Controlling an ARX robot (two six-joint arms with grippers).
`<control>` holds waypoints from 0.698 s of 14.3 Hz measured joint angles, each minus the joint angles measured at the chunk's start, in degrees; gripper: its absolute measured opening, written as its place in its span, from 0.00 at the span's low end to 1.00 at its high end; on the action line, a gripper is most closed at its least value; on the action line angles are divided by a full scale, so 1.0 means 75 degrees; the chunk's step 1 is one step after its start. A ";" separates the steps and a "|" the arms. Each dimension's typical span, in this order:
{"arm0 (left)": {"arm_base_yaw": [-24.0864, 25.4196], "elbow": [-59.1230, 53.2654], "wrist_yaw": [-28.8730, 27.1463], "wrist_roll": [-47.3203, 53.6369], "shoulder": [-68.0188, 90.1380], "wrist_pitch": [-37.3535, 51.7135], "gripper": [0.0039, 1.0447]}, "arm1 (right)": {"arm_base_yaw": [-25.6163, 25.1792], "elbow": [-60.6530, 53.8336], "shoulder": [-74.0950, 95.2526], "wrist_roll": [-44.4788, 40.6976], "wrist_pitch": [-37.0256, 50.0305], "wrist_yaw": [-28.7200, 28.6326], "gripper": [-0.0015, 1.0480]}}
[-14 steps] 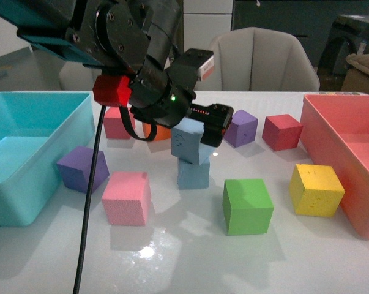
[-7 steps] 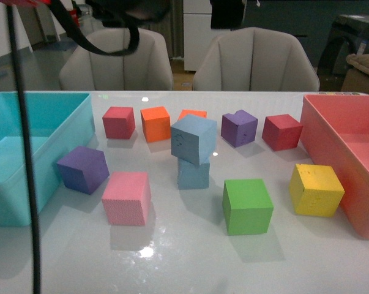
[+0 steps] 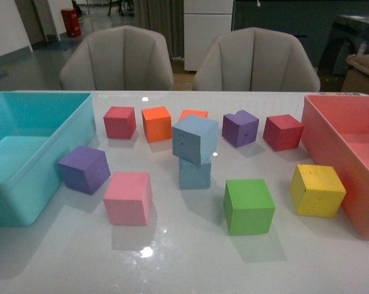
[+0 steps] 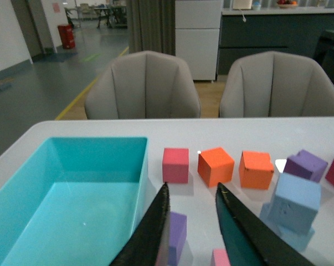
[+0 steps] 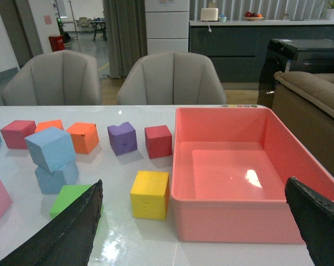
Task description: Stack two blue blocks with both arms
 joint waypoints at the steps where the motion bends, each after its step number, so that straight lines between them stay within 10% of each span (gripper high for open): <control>1: 0.0230 -0.0466 0.0294 0.0003 -0.0373 0.0073 0.14 | 0.0000 0.0000 0.0000 0.0000 -0.0006 0.0003 0.94; 2: 0.0527 -0.0819 0.0545 -0.0009 -0.0842 0.0137 0.01 | 0.0000 0.0000 0.0000 0.0000 -0.0009 0.0003 0.94; 10: 0.1719 -0.2442 0.1708 0.0026 -0.3136 -0.0627 0.01 | 0.0000 0.0000 0.0000 0.0000 -0.0006 0.0003 0.94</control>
